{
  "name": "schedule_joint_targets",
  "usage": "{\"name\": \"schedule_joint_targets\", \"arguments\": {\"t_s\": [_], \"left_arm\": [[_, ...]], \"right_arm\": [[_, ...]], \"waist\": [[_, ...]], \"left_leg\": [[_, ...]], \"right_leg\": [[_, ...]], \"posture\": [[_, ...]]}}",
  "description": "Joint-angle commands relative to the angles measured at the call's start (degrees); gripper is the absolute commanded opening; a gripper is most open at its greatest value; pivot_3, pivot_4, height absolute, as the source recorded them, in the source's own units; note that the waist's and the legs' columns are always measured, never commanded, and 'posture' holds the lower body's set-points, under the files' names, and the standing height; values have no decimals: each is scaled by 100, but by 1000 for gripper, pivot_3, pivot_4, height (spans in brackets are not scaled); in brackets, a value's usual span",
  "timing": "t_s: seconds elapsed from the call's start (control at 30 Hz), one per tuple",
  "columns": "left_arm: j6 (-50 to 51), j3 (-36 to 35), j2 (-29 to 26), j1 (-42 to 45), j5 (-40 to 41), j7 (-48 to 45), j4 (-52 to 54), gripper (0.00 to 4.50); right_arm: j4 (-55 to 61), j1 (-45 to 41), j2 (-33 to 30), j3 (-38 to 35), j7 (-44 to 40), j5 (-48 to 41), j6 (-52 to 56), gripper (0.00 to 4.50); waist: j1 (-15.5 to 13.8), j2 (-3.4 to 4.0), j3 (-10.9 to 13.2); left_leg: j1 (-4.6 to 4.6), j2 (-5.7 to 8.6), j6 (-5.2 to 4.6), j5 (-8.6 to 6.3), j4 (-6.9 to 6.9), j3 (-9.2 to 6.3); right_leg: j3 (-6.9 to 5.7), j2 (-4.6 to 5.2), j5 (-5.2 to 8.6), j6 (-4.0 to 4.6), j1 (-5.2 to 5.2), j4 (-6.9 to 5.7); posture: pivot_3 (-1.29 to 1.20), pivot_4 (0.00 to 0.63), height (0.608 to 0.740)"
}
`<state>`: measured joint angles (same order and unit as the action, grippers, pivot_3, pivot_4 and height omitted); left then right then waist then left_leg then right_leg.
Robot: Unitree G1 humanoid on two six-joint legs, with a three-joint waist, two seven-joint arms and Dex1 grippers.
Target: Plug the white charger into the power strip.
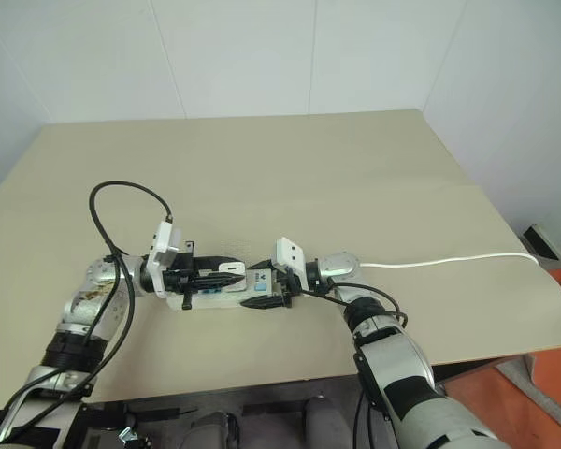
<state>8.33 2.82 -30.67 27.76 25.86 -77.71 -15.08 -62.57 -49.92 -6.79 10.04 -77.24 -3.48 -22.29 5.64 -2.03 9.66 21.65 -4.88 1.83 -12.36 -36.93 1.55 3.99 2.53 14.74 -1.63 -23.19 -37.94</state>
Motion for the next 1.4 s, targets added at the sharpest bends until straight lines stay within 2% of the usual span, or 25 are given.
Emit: {"name": "schedule_joint_targets", "arguments": {"t_s": [0.03, 0.37, 1.07, 1.4], "left_arm": [[-70, 32, -30, 96, -131, -163, -331, 1025], [-50, 63, 29, 293, -59, -610, -594, 1025], [-292, 32, 148, 333, -225, -639, -823, 1025], [-635, 185, 52, -44, -411, -803, -946, 1025]], "right_arm": [[-127, 89, 0, 63, 62, 177, 105, 3434], [-79, 127, -11, 41, 88, 162, 125, 3434], [-1, 198, -49, 0, 86, 139, 195, 3434], [28, 201, -62, -2, 67, 132, 210, 3434]], "waist": [[-1, 0, 0], [1, 0, 0], [-2, 0, 0], [1, 0, 0]], "left_leg": [[0, 0, 0, 0, 0, 0], [1, 0, 0, 0, 2, 0], [7, 0, 0, 0, 3, -1], [5, 0, 0, 0, 6, -1]], "right_leg": [[0, 0, 0, 0, 0, 0], [0, -1, 2, -2, 0, 1], [0, -1, 8, -13, -4, 6], [0, -1, 10, -15, -3, 8]], "posture": [[0, 150, 740], [0, 150, 740], [0, 150, 740], [0, 150, 740]]}}
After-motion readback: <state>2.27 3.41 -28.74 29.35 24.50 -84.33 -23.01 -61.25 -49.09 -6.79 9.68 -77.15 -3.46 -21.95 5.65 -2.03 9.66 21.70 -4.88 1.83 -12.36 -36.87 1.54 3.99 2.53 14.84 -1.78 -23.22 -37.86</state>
